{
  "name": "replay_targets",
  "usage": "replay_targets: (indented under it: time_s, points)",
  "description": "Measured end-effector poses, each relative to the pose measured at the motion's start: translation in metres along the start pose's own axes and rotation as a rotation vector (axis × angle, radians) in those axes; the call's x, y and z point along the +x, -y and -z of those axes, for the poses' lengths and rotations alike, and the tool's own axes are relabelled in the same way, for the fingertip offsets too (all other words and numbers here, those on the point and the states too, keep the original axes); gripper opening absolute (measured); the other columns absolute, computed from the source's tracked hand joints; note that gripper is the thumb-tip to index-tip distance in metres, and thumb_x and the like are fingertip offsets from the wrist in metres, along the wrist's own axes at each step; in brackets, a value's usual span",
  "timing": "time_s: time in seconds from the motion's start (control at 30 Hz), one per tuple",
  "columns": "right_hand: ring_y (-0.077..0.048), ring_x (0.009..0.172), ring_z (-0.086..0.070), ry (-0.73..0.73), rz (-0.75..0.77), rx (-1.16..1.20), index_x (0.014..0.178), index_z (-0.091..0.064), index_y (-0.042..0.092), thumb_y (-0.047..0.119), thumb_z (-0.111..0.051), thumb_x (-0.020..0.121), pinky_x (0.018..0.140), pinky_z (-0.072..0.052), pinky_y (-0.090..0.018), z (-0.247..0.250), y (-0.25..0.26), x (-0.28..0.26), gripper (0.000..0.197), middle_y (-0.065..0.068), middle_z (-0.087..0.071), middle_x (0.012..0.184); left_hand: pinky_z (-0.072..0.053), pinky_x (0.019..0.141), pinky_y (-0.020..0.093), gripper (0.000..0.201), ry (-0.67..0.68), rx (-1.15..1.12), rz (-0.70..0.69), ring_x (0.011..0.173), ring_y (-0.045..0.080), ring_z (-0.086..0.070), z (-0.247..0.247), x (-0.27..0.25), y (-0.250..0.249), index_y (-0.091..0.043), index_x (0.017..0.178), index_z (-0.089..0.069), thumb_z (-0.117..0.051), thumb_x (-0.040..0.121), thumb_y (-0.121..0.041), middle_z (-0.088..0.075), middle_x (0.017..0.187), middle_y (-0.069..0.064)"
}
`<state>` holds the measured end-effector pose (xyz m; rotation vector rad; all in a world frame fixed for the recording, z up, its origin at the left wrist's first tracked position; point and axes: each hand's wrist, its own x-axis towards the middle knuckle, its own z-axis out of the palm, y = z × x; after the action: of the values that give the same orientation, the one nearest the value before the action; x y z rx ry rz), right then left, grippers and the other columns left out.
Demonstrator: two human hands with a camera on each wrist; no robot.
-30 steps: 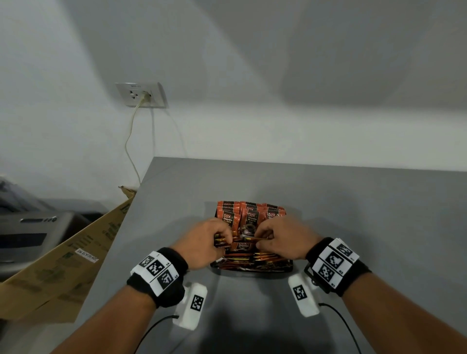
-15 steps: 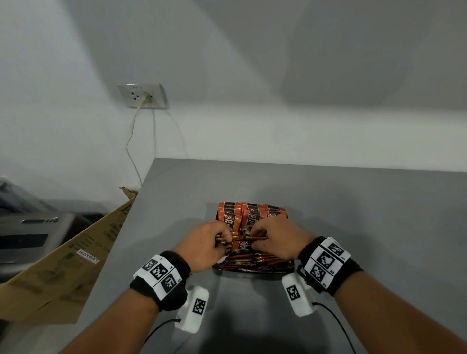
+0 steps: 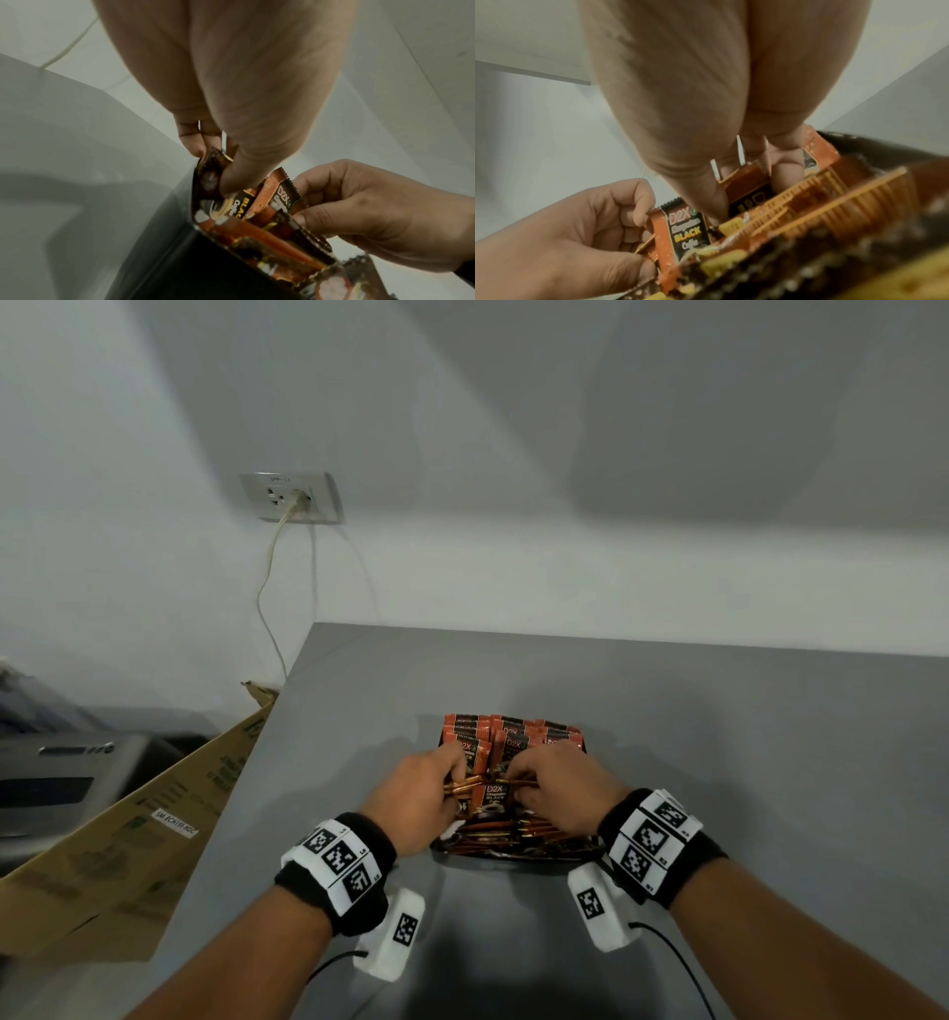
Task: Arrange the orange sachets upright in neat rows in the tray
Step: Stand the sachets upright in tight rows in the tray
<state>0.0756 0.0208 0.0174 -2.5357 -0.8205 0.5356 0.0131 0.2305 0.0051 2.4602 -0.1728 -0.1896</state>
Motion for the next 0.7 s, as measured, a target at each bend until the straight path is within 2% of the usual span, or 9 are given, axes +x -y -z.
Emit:
replay_targets:
  time_s: [0.07,0.23,0.33,0.47,0.57,0.63,0.7]
  points:
    - [-0.003,0.091,-0.06,-0.033,0.008,0.03,0.115,-0.072,0.024,0.021,-0.063,0.096,0.073,-0.04,-0.011,0.001,0.0,-0.002,0.021,0.009,-0.07,0.11,-0.056,0.062,0.04,0.036,-0.022,-0.042,-0.01,0.072,0.017,-0.064,0.001,-0.001,0.001,-0.03,0.083,-0.042,-0.065,0.083,-0.002,-0.065,0.083,-0.004]
    - [0.0,0.094,-0.058,-0.107,0.03,0.131,0.115,-0.071,0.026,0.02,-0.064,0.094,0.084,-0.044,-0.015,0.003,0.0,-0.002,0.022,0.012,-0.068,0.111,-0.056,0.064,0.045,0.034,-0.098,-0.197,0.033,0.073,0.02,-0.064,0.007,-0.002,-0.002,-0.028,0.083,-0.045,-0.065,0.081,0.0,-0.065,0.081,0.001]
    - [0.0,0.088,-0.062,-0.154,0.013,0.237,0.109,-0.072,0.027,0.02,-0.064,0.094,0.083,-0.051,-0.019,0.007,0.003,-0.001,0.019,0.015,-0.068,0.103,-0.055,0.071,0.048,0.034,-0.162,-0.302,0.034,0.077,0.024,-0.062,0.013,-0.002,-0.007,-0.026,0.083,-0.048,-0.065,0.079,0.004,-0.063,0.083,0.005]
    - [0.004,0.079,-0.065,-0.26,0.007,0.445,0.098,-0.069,0.031,0.014,-0.061,0.095,0.068,-0.048,-0.011,0.021,0.014,-0.005,0.019,0.016,-0.069,0.089,-0.057,0.069,0.038,0.03,-0.207,-0.495,0.026,0.08,0.014,-0.064,0.023,-0.002,-0.016,-0.014,0.089,-0.051,-0.061,0.082,0.012,-0.064,0.088,0.003]
    - [0.0,0.083,-0.067,-0.318,-0.024,0.567,0.1,-0.07,0.03,0.014,-0.06,0.094,0.072,-0.054,-0.018,0.028,0.024,-0.01,0.02,0.014,-0.072,0.092,-0.053,0.059,0.028,0.021,-0.237,-0.678,0.07,0.071,0.01,-0.062,0.026,0.0,-0.029,-0.009,0.093,-0.05,-0.051,0.092,0.012,-0.062,0.089,0.006]
    - [-0.003,0.084,-0.069,-0.352,-0.051,0.647,0.104,-0.07,0.027,0.012,-0.061,0.093,0.072,-0.055,-0.022,0.027,0.03,-0.012,0.021,0.012,-0.074,0.094,-0.052,0.055,0.027,0.021,-0.266,-0.9,0.122,0.068,0.013,-0.062,0.023,0.001,-0.039,-0.008,0.096,-0.05,-0.04,0.097,0.01,-0.061,0.088,0.009]
    - [-0.001,0.082,-0.068,-0.397,-0.076,0.7,0.105,-0.07,0.024,0.008,-0.061,0.092,0.07,-0.053,-0.016,0.024,0.037,-0.016,0.022,0.011,-0.074,0.095,-0.054,0.061,0.033,0.018,-0.249,-1.106,0.159,0.075,0.022,-0.063,0.02,0.0,-0.048,-0.009,0.098,-0.052,-0.038,0.1,0.002,-0.062,0.091,0.014]
